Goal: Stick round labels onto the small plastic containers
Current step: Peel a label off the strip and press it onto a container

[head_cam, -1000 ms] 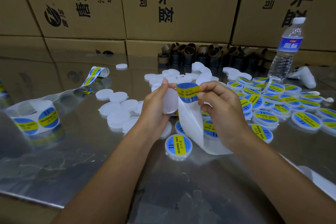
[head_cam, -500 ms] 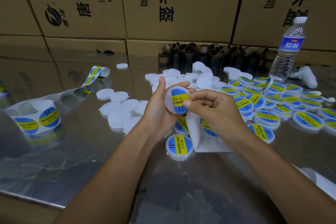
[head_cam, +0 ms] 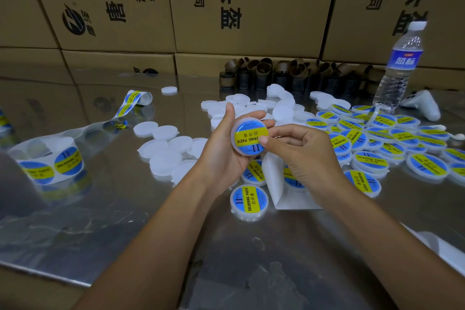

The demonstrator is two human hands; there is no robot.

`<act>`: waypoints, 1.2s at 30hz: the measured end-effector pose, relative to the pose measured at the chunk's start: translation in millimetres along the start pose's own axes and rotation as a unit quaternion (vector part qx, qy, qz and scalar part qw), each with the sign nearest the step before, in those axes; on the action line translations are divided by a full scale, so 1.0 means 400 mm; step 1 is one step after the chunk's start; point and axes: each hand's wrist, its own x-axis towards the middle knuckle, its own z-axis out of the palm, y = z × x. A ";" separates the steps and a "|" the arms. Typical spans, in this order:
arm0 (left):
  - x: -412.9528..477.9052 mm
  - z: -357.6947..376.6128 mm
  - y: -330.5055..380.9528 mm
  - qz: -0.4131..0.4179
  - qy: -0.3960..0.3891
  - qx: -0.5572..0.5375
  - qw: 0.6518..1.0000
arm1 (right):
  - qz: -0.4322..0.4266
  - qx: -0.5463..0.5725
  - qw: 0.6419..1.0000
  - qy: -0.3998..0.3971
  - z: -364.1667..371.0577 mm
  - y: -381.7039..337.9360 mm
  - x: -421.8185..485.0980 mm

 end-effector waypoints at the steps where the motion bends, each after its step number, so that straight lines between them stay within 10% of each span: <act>1: -0.001 0.001 0.001 0.000 -0.003 0.007 1.000 | 0.002 0.000 1.000 0.005 -0.001 0.000 0.000; 36: -0.012 0.004 -0.020 0.038 -0.082 0.059 0.994 | -0.052 -0.036 0.997 0.054 0.000 0.024 0.007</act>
